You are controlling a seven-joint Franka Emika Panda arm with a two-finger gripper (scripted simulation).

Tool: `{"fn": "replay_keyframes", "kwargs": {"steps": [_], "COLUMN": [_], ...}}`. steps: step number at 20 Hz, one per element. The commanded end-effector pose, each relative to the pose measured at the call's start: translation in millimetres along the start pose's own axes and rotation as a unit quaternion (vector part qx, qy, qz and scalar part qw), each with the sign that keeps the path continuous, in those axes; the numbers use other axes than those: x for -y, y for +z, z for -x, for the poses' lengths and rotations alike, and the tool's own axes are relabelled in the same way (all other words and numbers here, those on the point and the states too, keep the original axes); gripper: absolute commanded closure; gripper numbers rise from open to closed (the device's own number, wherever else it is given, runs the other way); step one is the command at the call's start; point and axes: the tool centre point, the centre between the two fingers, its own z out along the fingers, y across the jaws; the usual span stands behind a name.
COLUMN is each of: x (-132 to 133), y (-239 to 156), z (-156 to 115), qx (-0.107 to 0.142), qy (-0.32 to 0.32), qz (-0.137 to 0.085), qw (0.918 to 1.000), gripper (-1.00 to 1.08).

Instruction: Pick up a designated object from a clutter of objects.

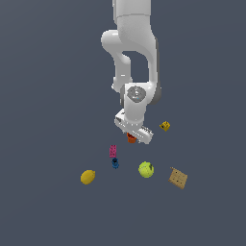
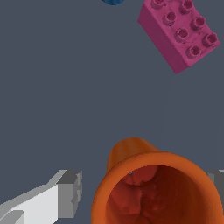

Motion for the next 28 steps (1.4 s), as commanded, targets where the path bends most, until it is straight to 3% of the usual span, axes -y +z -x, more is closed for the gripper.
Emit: {"fn": "replay_keyframes", "kwargs": {"steps": [1, 2, 3, 18, 28], "x": [0.4, 0.4, 0.4, 3.4, 23.6], "y": [3.4, 3.6, 3.6, -3.3, -53.3], "z": [-0.3, -0.3, -0.3, 1.2, 16.2], "qx": [0.000, 0.000, 0.000, -0.001, -0.001], "qy": [0.000, 0.000, 0.000, 0.000, 0.000], "qz": [0.000, 0.000, 0.000, -0.001, -0.001], "qw": [1.0000, 1.0000, 1.0000, 1.0000, 1.0000], "gripper": [-0.92, -0.92, 1.08, 1.08, 1.08]}}
